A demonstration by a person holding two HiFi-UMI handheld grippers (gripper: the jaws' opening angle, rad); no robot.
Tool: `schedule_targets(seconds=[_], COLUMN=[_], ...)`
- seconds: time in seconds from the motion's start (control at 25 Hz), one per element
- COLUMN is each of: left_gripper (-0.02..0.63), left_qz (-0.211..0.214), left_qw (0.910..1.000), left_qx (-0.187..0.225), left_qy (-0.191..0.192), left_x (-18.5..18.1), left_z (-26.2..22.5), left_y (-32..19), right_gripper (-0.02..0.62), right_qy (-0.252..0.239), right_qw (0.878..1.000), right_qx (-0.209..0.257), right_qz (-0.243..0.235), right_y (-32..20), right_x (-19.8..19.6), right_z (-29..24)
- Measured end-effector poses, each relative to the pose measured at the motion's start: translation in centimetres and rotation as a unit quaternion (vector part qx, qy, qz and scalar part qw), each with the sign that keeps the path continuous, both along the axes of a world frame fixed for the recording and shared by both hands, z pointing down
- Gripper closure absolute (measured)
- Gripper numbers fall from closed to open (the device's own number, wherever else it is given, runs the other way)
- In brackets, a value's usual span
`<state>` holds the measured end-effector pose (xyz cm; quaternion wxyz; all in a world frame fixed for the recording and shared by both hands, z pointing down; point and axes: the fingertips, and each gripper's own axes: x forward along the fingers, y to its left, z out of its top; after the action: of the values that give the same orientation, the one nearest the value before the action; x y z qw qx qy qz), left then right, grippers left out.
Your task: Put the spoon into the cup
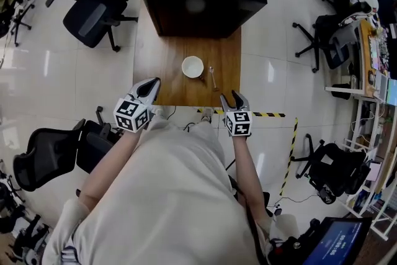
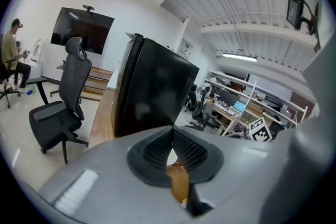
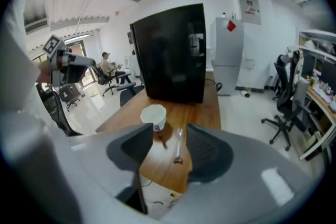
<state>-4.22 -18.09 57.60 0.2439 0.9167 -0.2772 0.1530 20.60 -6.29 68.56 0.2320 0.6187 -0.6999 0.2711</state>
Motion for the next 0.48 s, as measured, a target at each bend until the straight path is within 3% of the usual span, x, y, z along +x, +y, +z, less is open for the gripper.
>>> schedule_targets(seconds=[0.48], left_gripper=[0.603], left_qz=[-0.042], left_qw=[0.9978], left_qx=[-0.024], left_qy=[-0.045], left_x=[1.9], left_z=[1.6], left_y=[2.2], right_gripper=[0.396], right_qy=[-0.004], right_qw=[0.989], right_qx=[-0.120], right_qz=[-0.081], right_y=[-0.5], right_x=[0.7], right_z=[13.6])
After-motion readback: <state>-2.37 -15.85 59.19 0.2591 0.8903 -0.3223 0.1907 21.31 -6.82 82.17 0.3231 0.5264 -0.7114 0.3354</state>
